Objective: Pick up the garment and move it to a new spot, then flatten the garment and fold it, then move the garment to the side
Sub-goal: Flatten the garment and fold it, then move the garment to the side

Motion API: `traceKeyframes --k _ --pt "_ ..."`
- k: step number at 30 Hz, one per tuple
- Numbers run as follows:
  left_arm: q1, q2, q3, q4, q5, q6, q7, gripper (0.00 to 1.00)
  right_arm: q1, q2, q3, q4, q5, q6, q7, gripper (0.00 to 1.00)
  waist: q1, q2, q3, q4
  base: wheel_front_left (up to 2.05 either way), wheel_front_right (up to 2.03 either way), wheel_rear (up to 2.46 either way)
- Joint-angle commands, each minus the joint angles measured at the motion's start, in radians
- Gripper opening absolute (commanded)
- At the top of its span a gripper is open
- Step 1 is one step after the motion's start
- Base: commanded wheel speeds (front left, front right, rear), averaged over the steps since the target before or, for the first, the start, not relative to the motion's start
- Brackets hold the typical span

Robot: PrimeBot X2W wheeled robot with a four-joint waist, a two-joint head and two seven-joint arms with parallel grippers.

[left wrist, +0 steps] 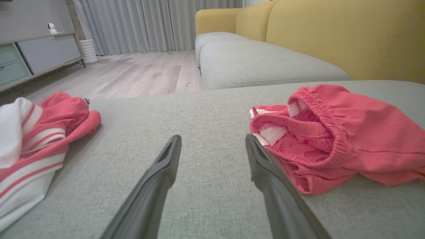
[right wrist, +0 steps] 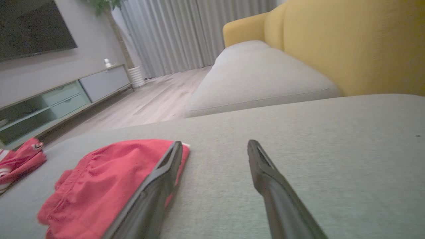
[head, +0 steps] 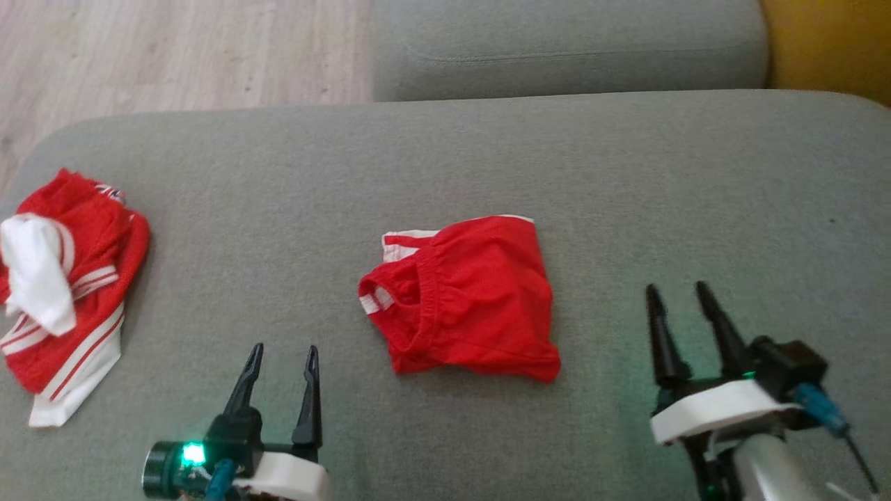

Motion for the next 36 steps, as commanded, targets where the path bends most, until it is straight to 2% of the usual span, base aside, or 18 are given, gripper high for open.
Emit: traceKeyframes --k 1,5,8,15,21,25,30,34,36 --pt "-0.029 0.012 0.036 -0.035 0.017 0.008 -0.01 1.0 -0.035 -0.002 0.001 -0.035 -0.007 -0.001 -0.011 1.0 0.0 -0.0001 -0.009 -0.016 0.0 0.0 0.0" --pt "-0.017 0.012 0.036 -0.041 0.046 0.028 -0.01 1.0 -0.037 -0.002 -0.049 -0.01 -0.037 -0.001 -0.011 1.0 0.0 -0.0001 -0.015 -0.036 0.0 0.0 0.0" --pt "-0.009 0.008 0.046 -0.043 0.047 0.05 -0.01 1.0 -0.053 -0.002 -0.047 0.018 -0.046 -0.001 -0.011 1.0 0.0 -0.0001 -0.013 -0.05 0.0 0.0 0.0" --pt "-0.015 0.004 0.026 -0.033 0.059 0.051 -0.01 1.0 -0.089 -0.002 -0.033 0.061 -0.078 -0.001 -0.011 1.0 0.0 -0.0001 -0.003 -0.034 0.0 0.0 0.0" --pt "-0.041 0.0 -0.003 -0.028 0.057 0.038 -0.01 1.0 -0.148 -0.002 0.047 0.15 -0.077 -0.001 -0.011 1.0 0.0 -0.0001 0.036 0.039 0.0 0.0 0.0" --pt "-0.055 -0.003 -0.03 -0.026 0.053 0.03 -0.01 1.0 -0.232 -0.002 0.092 0.222 -0.058 -0.001 -0.006 1.0 0.0 -0.0001 0.067 0.116 0.0 0.0 0.0" --pt "-0.056 -0.004 -0.053 -0.013 0.049 0.021 -0.01 1.0 -0.29 -0.002 0.096 0.356 -0.088 -0.001 0.037 1.0 0.0 -0.0001 0.087 0.2 0.0 0.0 0.0" --pt "-0.049 -0.005 -0.055 -0.011 0.042 0.027 -0.01 1.0 -0.298 -0.002 0.078 0.475 -0.101 -0.001 0.1 1.0 0.0 -0.0001 0.091 0.225 0.0 0.0 0.0" --pt "-0.046 -0.005 -0.053 -0.013 0.04 0.03 -0.01 1.0 -0.304 -0.002 0.079 0.508 -0.095 -0.001 0.106 0.0 0.0 -0.0001 0.094 0.22 0.0 0.0 0.0"
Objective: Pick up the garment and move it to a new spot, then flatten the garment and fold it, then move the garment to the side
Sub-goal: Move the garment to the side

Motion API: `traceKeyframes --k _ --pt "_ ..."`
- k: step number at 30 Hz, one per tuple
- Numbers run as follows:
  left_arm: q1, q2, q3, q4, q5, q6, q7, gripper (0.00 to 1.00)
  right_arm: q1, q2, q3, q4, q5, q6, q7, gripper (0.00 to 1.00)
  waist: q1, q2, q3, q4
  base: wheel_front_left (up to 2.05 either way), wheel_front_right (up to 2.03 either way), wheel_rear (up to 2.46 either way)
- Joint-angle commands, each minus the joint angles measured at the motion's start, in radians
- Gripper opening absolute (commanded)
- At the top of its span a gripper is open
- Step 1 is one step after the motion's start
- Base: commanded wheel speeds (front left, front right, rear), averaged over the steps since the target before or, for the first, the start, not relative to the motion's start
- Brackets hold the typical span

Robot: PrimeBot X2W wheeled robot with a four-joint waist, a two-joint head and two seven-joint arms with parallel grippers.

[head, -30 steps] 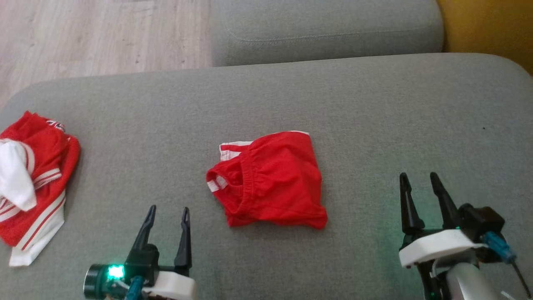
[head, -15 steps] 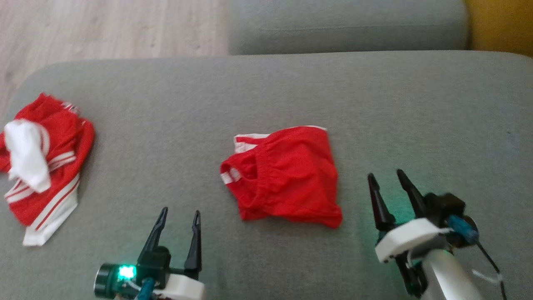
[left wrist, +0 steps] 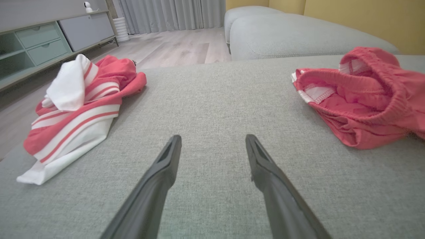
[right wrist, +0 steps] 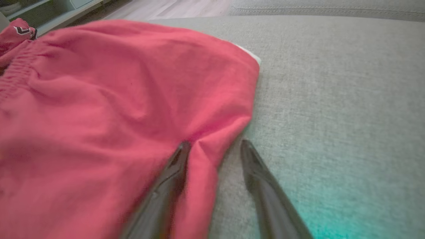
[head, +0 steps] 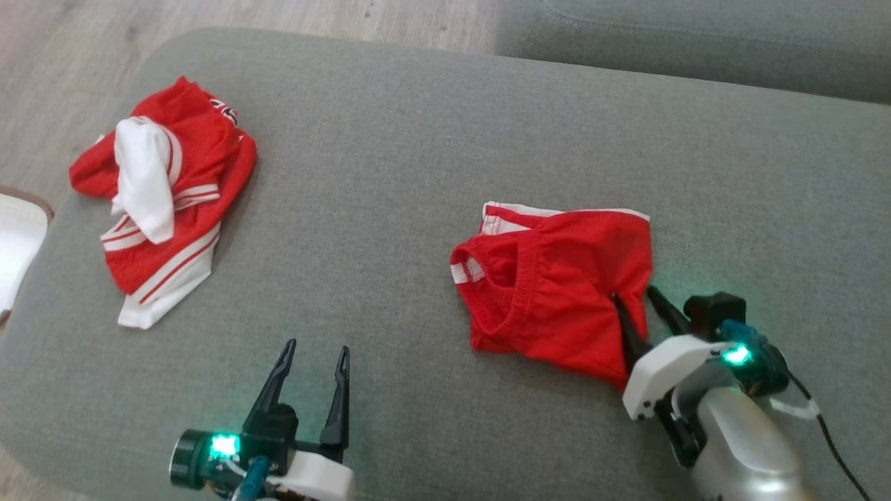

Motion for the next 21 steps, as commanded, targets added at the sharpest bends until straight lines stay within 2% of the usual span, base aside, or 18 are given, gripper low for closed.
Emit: traceKeyframes --k 1,4,7,16,21 --pt "-0.022 0.0 0.025 -0.033 -0.011 0.006 -0.01 1.0 -0.022 0.001 0.023 0.009 0.003 -0.001 -0.001 0.0 0.0001 -0.0001 0.006 -0.011 0.0 0.0 0.0" --pt "-0.022 0.0 0.029 -0.039 -0.012 0.004 -0.01 1.0 -0.036 0.001 0.02 0.022 0.027 -0.001 -0.043 0.0 0.0001 -0.0001 0.0 -0.06 0.0 0.0 0.0" --pt "-0.026 0.0 0.03 -0.044 -0.013 0.001 -0.01 1.0 -0.049 0.001 0.026 0.031 0.045 -0.001 -0.072 0.0 0.0001 -0.0001 -0.009 -0.145 0.0 0.0 0.0" --pt "-0.075 -0.001 -0.009 -0.053 -0.016 -0.023 -0.01 1.0 -0.053 0.001 0.057 0.029 0.081 -0.001 -0.104 0.0 0.0001 -0.0001 -0.008 -0.521 0.0 0.0 0.0" --pt "-0.116 -0.001 -0.064 -0.053 -0.022 -0.04 -0.01 1.0 -0.031 0.001 0.065 0.013 0.112 -0.001 -0.108 0.0 0.0001 -0.0001 0.007 -0.67 0.0 0.0 0.0"
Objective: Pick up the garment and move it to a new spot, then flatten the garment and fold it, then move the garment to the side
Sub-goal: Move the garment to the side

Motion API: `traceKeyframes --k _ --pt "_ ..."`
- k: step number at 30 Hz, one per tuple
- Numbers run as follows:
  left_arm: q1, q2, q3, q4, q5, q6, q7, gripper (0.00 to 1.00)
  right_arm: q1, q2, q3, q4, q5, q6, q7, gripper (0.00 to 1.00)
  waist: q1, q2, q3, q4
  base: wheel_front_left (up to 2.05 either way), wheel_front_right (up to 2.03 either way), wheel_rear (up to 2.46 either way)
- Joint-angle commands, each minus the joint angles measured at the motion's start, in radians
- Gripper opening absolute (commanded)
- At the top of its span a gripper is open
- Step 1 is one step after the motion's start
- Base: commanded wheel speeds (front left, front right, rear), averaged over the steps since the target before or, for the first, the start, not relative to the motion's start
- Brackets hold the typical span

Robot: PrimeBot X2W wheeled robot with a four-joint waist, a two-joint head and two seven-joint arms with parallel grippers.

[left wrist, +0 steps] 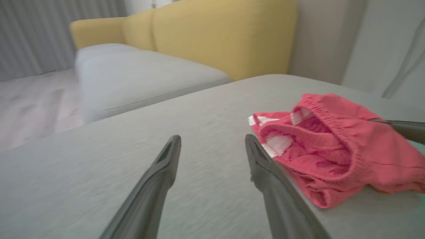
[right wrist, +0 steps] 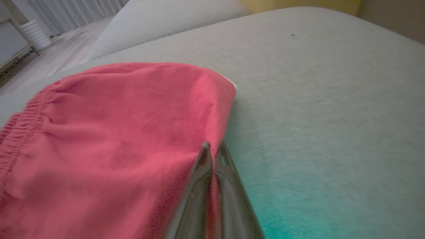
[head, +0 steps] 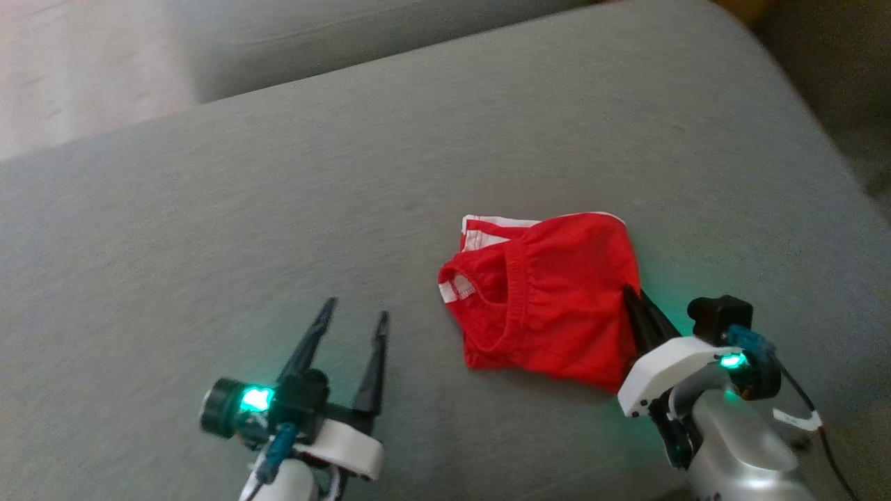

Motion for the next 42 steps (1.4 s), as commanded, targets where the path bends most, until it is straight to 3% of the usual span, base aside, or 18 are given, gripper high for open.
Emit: traceKeyframes --k 1,7,11,16,25,31,32,33,37,42 --pt "-0.034 0.0 0.013 -0.033 -0.009 -0.006 -0.01 1.0 0.0 -0.001 0.018 -0.032 0.013 -0.001 -0.014 0.0 -0.0001 -0.0001 0.016 -0.157 0.0 0.0 0.0" --pt "-0.055 0.0 -0.067 -0.021 -0.034 -0.014 -0.01 1.0 0.024 -0.001 0.015 -0.089 0.046 -0.001 -0.015 0.0 -0.0001 -0.0001 0.047 -0.203 0.0 0.0 0.0" --pt "-0.065 0.0 -0.111 0.002 -0.014 -0.028 -0.01 1.0 0.008 -0.001 -0.035 -0.108 0.05 -0.001 -0.015 0.0 -0.0001 -0.0001 0.068 -0.164 0.0 0.0 0.0" --pt "-0.067 0.0 -0.135 0.022 0.005 -0.04 -0.01 1.0 -0.056 -0.023 -0.139 -0.098 -0.054 -0.001 -0.015 0.0 -0.0001 -0.0001 0.103 -0.087 0.0 0.0 0.0" --pt "-0.072 0.013 -0.12 0.026 0.02 -0.039 -0.01 1.0 -0.259 -0.219 -0.283 0.001 -0.22 -0.001 0.037 0.0 -0.0001 -0.0001 0.156 0.024 0.0 0.0 0.0" --pt "-0.091 0.017 -0.11 0.015 0.026 -0.032 -0.01 1.0 -0.36 -0.329 -0.446 0.065 -0.34 -0.001 0.076 0.0 -0.0001 -0.0001 0.18 0.062 0.0 0.0 0.0" --pt "-0.094 0.017 -0.107 0.014 0.026 -0.031 -0.01 1.0 -0.37 -0.34 -0.481 0.074 -0.362 -0.001 0.078 0.21 -0.0001 -0.0001 0.182 0.066 0.0 0.0 0.0" --pt "-0.096 0.018 -0.106 0.015 0.026 -0.031 -0.01 1.0 -0.38 -0.345 -0.521 0.082 -0.378 -0.001 0.08 1.0 -0.0001 -0.0001 0.184 0.068 0.0 0.0 0.0" --pt "-0.106 0.025 -0.086 0.025 0.023 -0.019 -0.01 1.0 -0.414 -0.32 -0.638 0.072 -0.451 -0.001 0.039 1.0 -0.0001 -0.0001 0.186 0.073 0.0 0.0 0.0" --pt "-0.107 0.033 -0.041 0.027 0.009 0.008 -0.01 1.0 -0.432 -0.205 -0.625 0.004 -0.483 -0.001 -0.011 1.0 -0.0001 -0.0001 0.165 0.08 0.0 0.0 0.0"
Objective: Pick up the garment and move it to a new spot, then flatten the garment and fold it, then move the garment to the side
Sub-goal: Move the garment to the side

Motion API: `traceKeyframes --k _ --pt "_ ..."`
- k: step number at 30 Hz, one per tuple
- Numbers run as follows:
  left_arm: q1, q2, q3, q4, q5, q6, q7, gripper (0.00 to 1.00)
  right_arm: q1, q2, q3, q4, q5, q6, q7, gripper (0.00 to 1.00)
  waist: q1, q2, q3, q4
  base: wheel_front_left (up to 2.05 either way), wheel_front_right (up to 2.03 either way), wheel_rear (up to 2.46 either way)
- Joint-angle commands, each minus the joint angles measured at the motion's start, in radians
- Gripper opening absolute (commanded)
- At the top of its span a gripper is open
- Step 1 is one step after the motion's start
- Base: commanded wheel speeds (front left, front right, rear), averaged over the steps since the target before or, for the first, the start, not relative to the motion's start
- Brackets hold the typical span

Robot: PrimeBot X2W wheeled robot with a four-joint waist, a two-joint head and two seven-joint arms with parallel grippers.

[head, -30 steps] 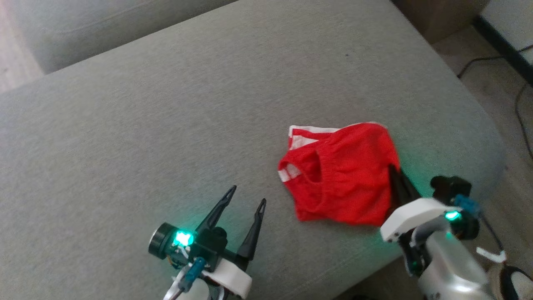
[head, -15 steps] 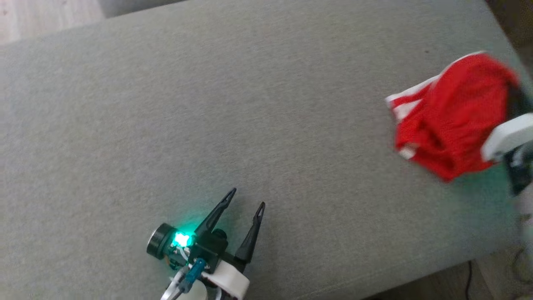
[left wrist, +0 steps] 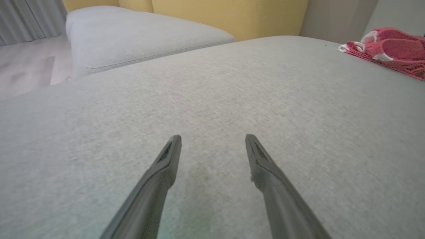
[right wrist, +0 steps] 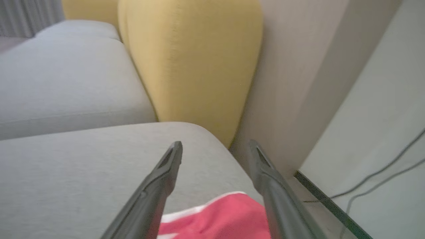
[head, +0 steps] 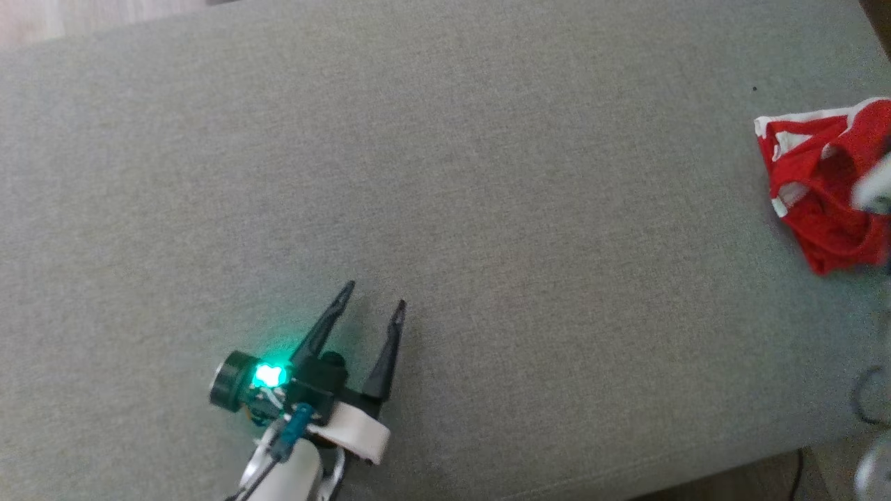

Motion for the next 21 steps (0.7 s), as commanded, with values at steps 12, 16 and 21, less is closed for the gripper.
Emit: traceKeyframes --k 12,16,21 --pt "0.049 0.026 0.213 -0.06 -0.055 0.087 -0.01 1.0 0.291 0.216 0.36 -0.427 0.209 -0.001 -0.018 1.0 -0.0001 0.0 -0.119 0.087 0.0 0.0 0.0" --pt "0.089 0.03 0.266 -0.058 -0.064 0.091 -0.01 1.0 0.412 0.223 0.408 -0.423 0.285 -0.001 -0.018 1.0 -0.0001 0.0 -0.159 0.124 0.0 0.0 0.0" --pt "0.126 0.026 0.309 -0.054 -0.059 0.089 -0.01 1.0 0.509 0.223 0.499 -0.42 0.339 -0.001 -0.018 1.0 -0.0001 0.0 -0.194 0.161 0.0 0.0 0.0"
